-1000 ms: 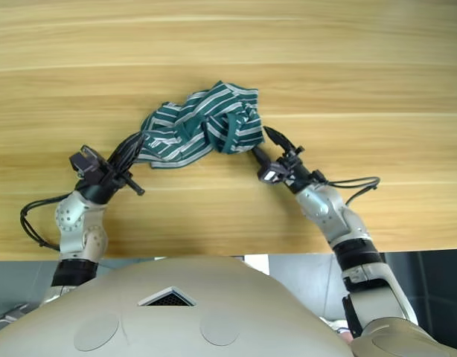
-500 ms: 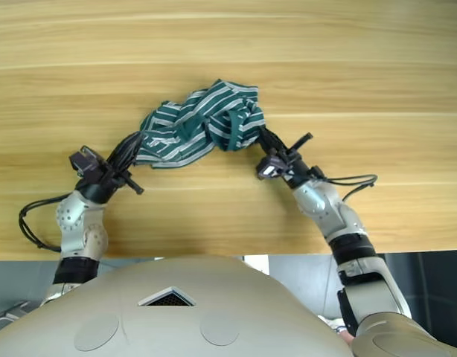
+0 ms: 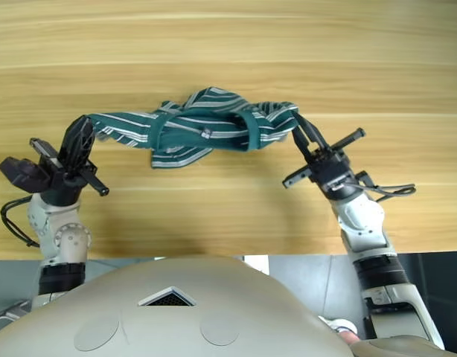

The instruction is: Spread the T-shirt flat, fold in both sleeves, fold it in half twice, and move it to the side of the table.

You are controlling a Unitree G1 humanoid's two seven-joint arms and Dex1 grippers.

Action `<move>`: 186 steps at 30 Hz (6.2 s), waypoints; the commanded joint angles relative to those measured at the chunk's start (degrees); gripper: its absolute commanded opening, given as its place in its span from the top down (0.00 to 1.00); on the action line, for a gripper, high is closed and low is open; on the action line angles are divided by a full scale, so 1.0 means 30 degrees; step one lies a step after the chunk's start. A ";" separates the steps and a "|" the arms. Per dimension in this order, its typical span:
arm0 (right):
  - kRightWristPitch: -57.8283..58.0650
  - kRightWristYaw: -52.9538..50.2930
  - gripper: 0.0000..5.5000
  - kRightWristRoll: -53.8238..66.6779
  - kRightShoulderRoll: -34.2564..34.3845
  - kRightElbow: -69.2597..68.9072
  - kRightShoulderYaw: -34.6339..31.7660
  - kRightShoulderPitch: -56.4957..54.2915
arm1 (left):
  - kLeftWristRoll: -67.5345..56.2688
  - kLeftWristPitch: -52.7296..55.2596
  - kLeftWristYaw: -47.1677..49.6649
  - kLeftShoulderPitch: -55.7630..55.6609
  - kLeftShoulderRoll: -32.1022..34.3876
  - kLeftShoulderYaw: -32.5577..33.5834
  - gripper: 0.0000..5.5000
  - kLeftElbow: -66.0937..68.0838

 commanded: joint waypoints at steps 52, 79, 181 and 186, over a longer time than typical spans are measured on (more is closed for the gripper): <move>0.7787 -0.1630 0.59 -0.9874 -0.3308 -0.1657 -0.2526 0.6753 | 0.8394 -0.2379 0.6888 0.3235 0.5678 -0.3586 0.60 0.4481; 1.0016 -0.2901 0.55 -1.4566 0.0532 0.1064 -0.3282 -0.2926 | 2.5488 -0.3846 1.2216 -0.1657 1.0025 -0.8951 0.54 0.4821; 0.7714 -0.5441 0.55 -1.3734 0.2302 0.5024 -0.2977 -0.6811 | 2.7107 0.2056 1.5681 0.1718 0.8990 -0.5351 0.54 0.2863; 0.7637 -0.5675 0.55 -1.3784 0.2286 0.5305 -0.2927 -0.6870 | 2.7330 0.2233 1.6137 0.1011 0.8981 -0.5735 0.54 0.3788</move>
